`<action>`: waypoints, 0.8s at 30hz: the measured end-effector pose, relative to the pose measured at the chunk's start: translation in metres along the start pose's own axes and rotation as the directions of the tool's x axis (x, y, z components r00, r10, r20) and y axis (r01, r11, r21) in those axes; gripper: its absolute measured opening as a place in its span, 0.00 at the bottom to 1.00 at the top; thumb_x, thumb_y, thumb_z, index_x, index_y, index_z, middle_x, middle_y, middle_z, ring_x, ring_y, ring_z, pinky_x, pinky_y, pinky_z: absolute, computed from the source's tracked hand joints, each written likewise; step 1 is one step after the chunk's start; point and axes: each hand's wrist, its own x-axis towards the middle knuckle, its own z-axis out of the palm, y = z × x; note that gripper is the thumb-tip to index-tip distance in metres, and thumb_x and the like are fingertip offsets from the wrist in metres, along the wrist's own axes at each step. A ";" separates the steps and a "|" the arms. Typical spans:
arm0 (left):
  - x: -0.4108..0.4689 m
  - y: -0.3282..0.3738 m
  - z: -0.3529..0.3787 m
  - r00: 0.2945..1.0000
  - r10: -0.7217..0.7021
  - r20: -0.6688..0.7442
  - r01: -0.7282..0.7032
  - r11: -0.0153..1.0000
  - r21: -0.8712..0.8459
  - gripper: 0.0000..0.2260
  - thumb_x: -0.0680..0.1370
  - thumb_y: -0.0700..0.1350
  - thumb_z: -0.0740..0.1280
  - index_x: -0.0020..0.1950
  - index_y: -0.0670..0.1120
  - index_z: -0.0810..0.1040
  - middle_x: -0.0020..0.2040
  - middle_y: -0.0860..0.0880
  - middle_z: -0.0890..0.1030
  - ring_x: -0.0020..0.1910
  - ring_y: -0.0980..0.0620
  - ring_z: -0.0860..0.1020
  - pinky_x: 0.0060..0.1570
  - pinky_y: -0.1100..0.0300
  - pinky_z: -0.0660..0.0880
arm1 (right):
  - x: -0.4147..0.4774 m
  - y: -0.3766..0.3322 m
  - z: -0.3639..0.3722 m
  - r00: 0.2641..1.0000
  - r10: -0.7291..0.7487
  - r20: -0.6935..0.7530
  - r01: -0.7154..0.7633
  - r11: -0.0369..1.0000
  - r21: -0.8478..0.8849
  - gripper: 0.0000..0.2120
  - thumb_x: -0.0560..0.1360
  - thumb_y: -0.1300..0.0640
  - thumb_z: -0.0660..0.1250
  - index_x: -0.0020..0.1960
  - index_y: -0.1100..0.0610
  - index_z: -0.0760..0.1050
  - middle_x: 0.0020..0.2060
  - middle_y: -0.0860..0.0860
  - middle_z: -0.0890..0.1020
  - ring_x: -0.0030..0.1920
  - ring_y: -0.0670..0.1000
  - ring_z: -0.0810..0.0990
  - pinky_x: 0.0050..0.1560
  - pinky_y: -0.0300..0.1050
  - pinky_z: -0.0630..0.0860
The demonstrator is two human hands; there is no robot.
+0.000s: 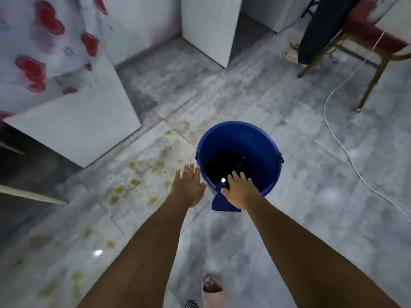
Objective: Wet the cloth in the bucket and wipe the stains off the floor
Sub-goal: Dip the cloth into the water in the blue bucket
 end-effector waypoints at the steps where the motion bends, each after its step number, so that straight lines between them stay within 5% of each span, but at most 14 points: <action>1: 0.009 0.002 0.014 1.000 0.014 0.000 -0.014 0.999 0.036 0.27 0.84 0.54 0.43 0.78 0.42 0.41 0.79 0.43 0.42 0.77 0.45 0.41 0.74 0.47 0.42 | 0.007 0.002 0.015 1.000 0.014 0.009 -0.014 1.000 -0.016 0.31 0.81 0.43 0.49 0.78 0.58 0.47 0.78 0.55 0.48 0.77 0.59 0.47 0.75 0.57 0.48; 5: 0.051 0.001 0.079 0.995 0.096 -0.030 -0.092 0.986 0.136 0.26 0.84 0.53 0.43 0.78 0.43 0.40 0.79 0.44 0.42 0.77 0.46 0.40 0.74 0.48 0.40 | 0.045 0.011 0.079 0.999 0.030 -0.015 -0.031 0.999 -0.020 0.33 0.81 0.43 0.51 0.78 0.57 0.44 0.78 0.56 0.46 0.77 0.58 0.45 0.75 0.55 0.46; 10: 0.093 -0.004 0.131 0.963 0.184 -0.196 -0.148 0.971 0.186 0.27 0.83 0.55 0.42 0.78 0.44 0.39 0.79 0.46 0.40 0.77 0.49 0.38 0.75 0.49 0.39 | 0.076 0.021 0.133 0.955 0.033 -0.294 -0.029 0.999 0.018 0.31 0.81 0.48 0.56 0.78 0.55 0.47 0.78 0.55 0.51 0.77 0.58 0.49 0.75 0.56 0.48; 16: 0.120 -0.013 0.168 0.897 0.165 -0.411 -0.140 0.986 0.090 0.27 0.79 0.58 0.34 0.76 0.48 0.37 0.77 0.51 0.37 0.75 0.53 0.35 0.73 0.53 0.36 | 0.088 0.026 0.168 0.766 -0.037 -0.642 0.041 0.999 -0.009 0.28 0.71 0.57 0.73 0.69 0.61 0.70 0.66 0.59 0.75 0.67 0.61 0.72 0.66 0.62 0.66; 21: 0.119 -0.024 0.169 0.876 0.231 -0.423 -0.173 0.970 0.172 0.27 0.79 0.57 0.33 0.75 0.48 0.37 0.77 0.49 0.39 0.77 0.52 0.40 0.73 0.52 0.37 | 0.072 0.015 0.175 0.746 -0.003 -0.666 0.083 0.993 0.088 0.30 0.70 0.63 0.74 0.69 0.63 0.69 0.67 0.59 0.73 0.69 0.62 0.69 0.68 0.57 0.61; 24: 0.113 -0.040 0.167 0.888 0.189 -0.420 -0.143 0.980 0.137 0.28 0.78 0.58 0.30 0.76 0.47 0.36 0.79 0.48 0.42 0.77 0.51 0.40 0.73 0.52 0.36 | 0.052 -0.005 0.185 0.728 -0.015 -0.685 0.117 0.988 0.102 0.36 0.64 0.66 0.78 0.69 0.63 0.68 0.66 0.58 0.75 0.68 0.61 0.71 0.64 0.56 0.68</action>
